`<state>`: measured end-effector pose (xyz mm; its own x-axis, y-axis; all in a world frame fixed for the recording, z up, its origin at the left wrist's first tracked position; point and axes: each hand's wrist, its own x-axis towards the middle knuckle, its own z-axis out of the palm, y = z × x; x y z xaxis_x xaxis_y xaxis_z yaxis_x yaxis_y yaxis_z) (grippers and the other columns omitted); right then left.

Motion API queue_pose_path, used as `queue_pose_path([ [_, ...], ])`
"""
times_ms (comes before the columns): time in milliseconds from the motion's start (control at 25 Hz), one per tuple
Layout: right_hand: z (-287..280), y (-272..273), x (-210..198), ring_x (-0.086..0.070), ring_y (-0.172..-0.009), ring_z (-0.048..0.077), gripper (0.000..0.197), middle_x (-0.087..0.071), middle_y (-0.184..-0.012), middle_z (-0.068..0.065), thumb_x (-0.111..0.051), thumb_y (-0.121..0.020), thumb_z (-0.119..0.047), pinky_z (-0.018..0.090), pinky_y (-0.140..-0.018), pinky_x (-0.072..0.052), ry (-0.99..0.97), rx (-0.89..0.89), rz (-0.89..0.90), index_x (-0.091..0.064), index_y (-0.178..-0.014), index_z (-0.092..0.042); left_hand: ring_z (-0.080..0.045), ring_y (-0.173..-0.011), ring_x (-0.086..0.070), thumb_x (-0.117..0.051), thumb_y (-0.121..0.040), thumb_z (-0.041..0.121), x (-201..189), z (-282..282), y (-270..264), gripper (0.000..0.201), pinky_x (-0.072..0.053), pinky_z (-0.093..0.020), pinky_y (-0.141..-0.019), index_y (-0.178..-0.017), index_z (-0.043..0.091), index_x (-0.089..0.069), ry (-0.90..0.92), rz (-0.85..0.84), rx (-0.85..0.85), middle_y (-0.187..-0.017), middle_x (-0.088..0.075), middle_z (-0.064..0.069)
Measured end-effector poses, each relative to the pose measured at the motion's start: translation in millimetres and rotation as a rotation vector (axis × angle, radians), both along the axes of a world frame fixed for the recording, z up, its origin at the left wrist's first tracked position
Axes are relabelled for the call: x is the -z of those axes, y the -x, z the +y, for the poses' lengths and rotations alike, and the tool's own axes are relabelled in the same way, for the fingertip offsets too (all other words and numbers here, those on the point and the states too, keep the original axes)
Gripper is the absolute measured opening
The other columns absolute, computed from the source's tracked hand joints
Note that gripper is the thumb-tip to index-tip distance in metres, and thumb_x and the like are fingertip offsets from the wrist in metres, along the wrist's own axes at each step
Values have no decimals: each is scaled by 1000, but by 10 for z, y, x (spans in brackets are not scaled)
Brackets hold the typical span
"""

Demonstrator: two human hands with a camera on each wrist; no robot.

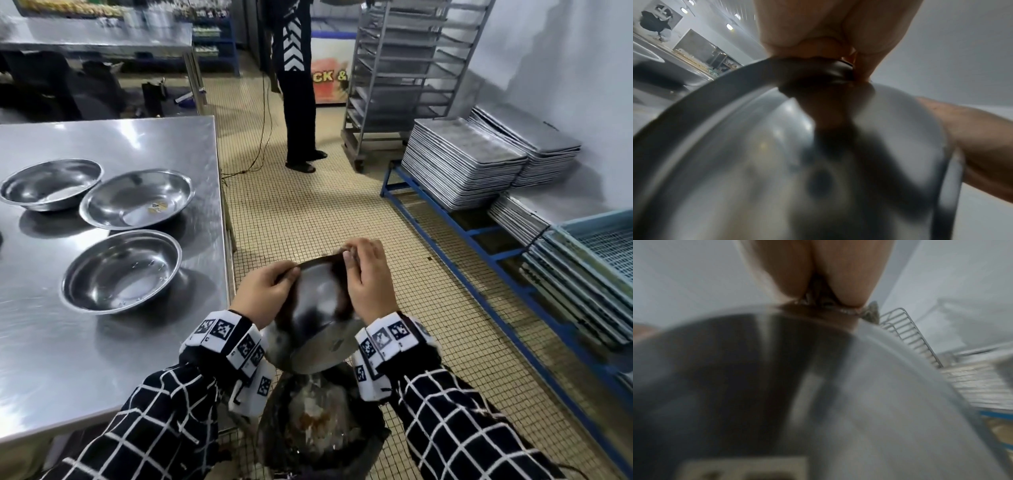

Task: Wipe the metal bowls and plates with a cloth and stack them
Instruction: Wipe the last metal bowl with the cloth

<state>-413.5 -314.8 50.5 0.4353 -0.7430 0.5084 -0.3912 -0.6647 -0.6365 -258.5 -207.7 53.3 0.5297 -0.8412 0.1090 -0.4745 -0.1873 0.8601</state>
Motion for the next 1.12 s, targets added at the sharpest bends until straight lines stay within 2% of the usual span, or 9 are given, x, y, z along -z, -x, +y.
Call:
queue_pose_path([
  [80,209,-87,9,-43,-102,2,19,-45,-113,-1,-50,-96,-20,9,-91,-40,66,12,-52,-61,-109,-11,-18,-93,-61,-58,-93,27,14,-25,-17,21,-48,-35,-89,-106,17,-70,-5,-44,-58,-94,-68,4],
  [200,456,-181,164,-51,-113,16,34,-55,-121,1,-42,-96,-33,29,-101,-40,139,-23,110,-61,-119,-16,-18,-81,-63,-56,-93,31,-30,-30,-26,17,-51,-37,-78,-88,21,-69,-15,-119,-74,-80,-69,6],
  [360,165,66,291,-58,-105,20,40,-60,-114,4,-31,-102,-37,31,-88,-49,-497,157,-12,-58,-121,-13,0,-55,-57,-56,-94,29,-88,46,-115,22,-44,-16,-53,-74,24,-64,9,18,-94,-59,-63,11],
  [440,31,213,332,-59,-105,27,40,-64,-108,7,-31,-102,-36,36,-89,-48,-706,241,-25,-59,-117,-13,0,-47,-51,-56,-95,27,-104,34,-170,26,-40,-15,-46,-71,23,-63,40,100,-91,-52,-59,11],
  [640,246,-15,74,-60,-91,14,22,-58,-111,8,-41,-100,-26,11,-68,-48,-345,224,-243,-47,-114,-9,-21,-67,-58,-51,-95,33,-28,-69,-162,27,-48,-36,-65,-73,20,-59,-53,-39,-105,-66,-61,2],
  [720,414,-204,27,-57,-97,12,27,-56,-114,7,-41,-99,-30,22,-84,-51,-62,85,-121,-50,-111,-8,-23,-70,-60,-51,-95,28,-68,-108,-82,24,-50,-40,-69,-75,18,-58,-44,-87,-74,-70,-64,-1],
  [840,492,-267,98,-50,-120,18,38,-57,-125,3,-38,-97,-38,41,-106,-38,145,40,70,-54,-121,-13,-21,-65,-59,-53,-94,22,-130,-136,-62,24,-50,-39,-66,-70,24,-56,-2,-109,-31,-65,-61,4],
  [1000,201,-77,145,-54,-109,15,42,-56,-127,0,-31,-102,-40,24,-86,-44,-253,171,-95,-49,-133,-18,-16,-61,-59,-55,-94,24,-144,-97,-117,21,-50,-35,-62,-75,17,-62,7,-8,-42,-64,-62,1],
  [1120,-31,137,517,-49,-120,20,65,-52,-133,2,-25,-92,-65,39,-106,-36,-779,261,-216,-49,-133,-22,-3,-61,-57,-55,-95,16,-55,-62,-143,16,-46,-14,-59,-84,8,-64,48,203,-76,-69,-60,-2],
])
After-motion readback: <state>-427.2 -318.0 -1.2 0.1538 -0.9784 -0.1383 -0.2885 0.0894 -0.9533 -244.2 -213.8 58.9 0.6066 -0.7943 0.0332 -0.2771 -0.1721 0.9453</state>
